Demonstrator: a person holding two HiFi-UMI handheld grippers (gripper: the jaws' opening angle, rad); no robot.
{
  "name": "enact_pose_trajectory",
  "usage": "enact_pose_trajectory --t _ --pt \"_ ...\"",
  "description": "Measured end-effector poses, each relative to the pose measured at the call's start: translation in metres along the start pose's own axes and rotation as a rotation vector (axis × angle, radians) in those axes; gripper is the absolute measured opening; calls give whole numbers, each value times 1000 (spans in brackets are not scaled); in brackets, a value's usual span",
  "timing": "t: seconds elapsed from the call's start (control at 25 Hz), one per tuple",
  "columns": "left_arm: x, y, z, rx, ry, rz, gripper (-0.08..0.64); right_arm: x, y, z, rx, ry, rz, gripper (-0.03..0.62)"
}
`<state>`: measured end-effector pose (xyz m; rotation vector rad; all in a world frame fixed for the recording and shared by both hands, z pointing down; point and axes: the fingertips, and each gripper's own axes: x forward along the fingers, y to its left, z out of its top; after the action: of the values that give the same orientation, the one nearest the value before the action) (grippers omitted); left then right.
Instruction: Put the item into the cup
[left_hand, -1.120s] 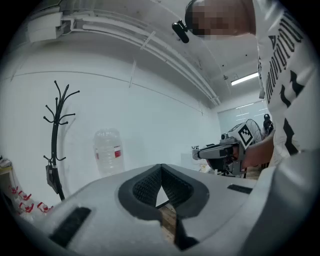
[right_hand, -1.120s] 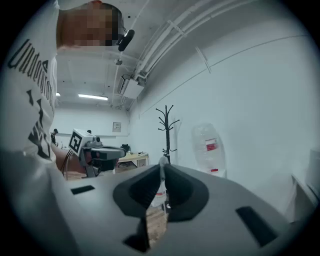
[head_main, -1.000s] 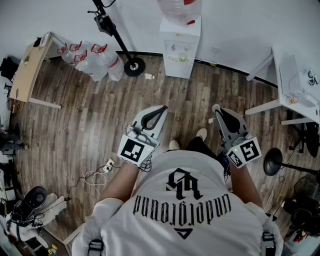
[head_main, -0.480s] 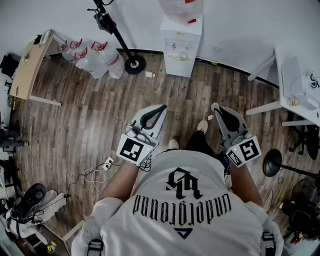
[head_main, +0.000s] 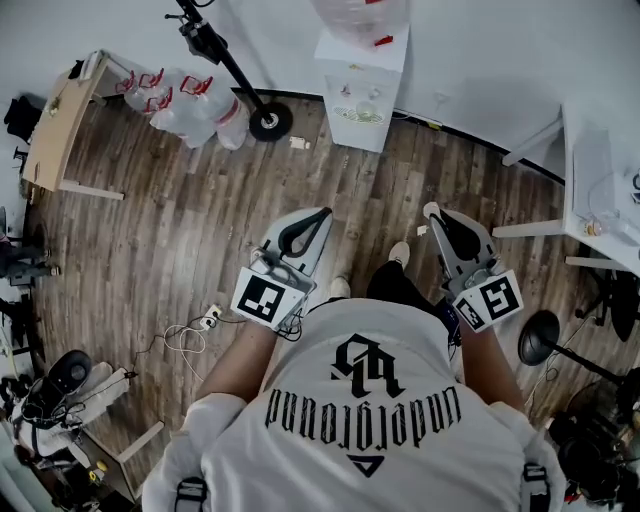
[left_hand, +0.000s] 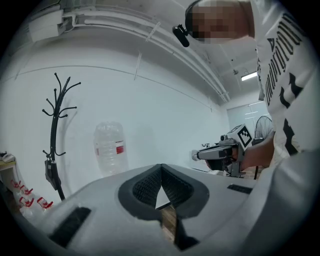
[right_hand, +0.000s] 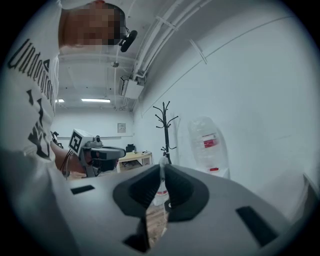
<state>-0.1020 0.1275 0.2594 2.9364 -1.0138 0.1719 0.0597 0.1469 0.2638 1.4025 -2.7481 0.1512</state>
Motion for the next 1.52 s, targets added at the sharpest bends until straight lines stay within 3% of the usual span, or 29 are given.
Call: enact_pose_trajectory --t 0.44,0.72,1.24,1.52 --pt "125 3 16 -14 7 76 6 25 -124 5 24 12 119 37" --pt "172 2 11 -14 39 116 6 35 -178 -1 30 25 172 37" --pt "216 42 -11 -53 52 119 6 87 -206 -29 47 91 194 40" --pt "249 93 -51 -90 99 101 6 148 -224 -60 92 135 186 40"
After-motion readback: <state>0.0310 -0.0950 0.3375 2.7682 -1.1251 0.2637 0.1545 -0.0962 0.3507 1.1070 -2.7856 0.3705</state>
